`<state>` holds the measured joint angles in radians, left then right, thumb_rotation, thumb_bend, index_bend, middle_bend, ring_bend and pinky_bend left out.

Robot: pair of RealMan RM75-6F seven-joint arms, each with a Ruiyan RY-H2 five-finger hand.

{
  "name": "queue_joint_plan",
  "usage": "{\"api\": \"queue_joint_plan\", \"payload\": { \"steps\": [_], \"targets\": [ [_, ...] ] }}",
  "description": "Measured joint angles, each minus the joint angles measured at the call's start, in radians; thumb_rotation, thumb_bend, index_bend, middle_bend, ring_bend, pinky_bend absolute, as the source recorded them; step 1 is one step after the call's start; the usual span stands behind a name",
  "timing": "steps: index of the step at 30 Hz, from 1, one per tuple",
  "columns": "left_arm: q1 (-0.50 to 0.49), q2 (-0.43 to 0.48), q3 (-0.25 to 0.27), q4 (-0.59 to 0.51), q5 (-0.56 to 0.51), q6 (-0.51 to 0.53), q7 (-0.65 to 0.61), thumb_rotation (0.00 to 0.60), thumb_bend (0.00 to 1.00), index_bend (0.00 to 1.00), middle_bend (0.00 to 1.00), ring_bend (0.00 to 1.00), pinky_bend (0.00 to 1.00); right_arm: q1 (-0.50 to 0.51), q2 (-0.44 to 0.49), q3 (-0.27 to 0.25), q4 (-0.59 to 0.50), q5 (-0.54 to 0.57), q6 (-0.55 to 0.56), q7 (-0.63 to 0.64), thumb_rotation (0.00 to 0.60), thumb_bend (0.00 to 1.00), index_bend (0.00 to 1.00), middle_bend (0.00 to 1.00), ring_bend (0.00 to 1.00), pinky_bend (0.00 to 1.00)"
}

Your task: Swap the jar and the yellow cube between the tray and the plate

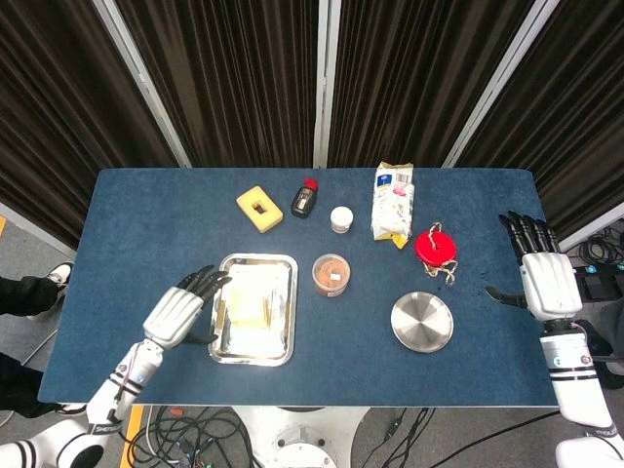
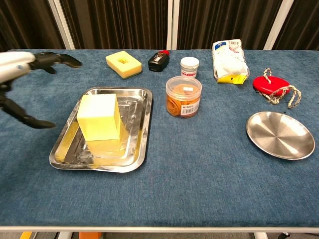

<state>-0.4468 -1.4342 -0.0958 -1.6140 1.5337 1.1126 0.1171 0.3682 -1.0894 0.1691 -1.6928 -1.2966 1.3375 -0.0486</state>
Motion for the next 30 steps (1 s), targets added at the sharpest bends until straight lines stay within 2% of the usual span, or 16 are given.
{"api": "queue_joint_plan", "payload": {
  "steps": [9, 13, 15, 24, 30],
  "targets": [
    [-0.075, -0.068, -0.024, 0.019, -0.103, -0.106, 0.029, 0.6, 0.0, 0.1, 0.06, 0.0, 0.16, -0.021, -0.017, 0.001, 0.062, -0.012, -0.002, 0.054, 0.6, 0.0, 0.0, 0.04, 0.0, 0.0],
    [-0.086, -0.081, -0.028, 0.042, -0.139, -0.116, 0.039, 0.6, 0.0, 0.1, 0.07, 0.01, 0.16, -0.029, -0.022, 0.004, 0.081, -0.017, 0.001, 0.07, 0.6, 0.0, 0.0, 0.04, 0.0, 0.0],
    [-0.09, -0.085, -0.03, 0.049, -0.155, -0.117, 0.04, 0.6, 0.0, 0.1, 0.1, 0.04, 0.18, -0.032, -0.024, 0.005, 0.089, -0.018, 0.0, 0.075, 0.6, 0.0, 0.0, 0.04, 0.0, 0.0],
    [-0.117, -0.101, -0.026, 0.077, -0.189, -0.146, 0.022, 0.6, 0.08, 0.1, 0.29, 0.22, 0.36, -0.043, -0.032, 0.013, 0.103, -0.026, 0.007, 0.091, 0.6, 0.0, 0.0, 0.04, 0.0, 0.0],
    [-0.117, -0.124, -0.035, 0.082, -0.169, -0.091, 0.006, 0.6, 0.13, 0.14, 0.37, 0.3, 0.43, -0.053, -0.036, 0.019, 0.118, -0.023, 0.012, 0.107, 0.6, 0.0, 0.0, 0.04, 0.0, 0.0]
  ]
}}
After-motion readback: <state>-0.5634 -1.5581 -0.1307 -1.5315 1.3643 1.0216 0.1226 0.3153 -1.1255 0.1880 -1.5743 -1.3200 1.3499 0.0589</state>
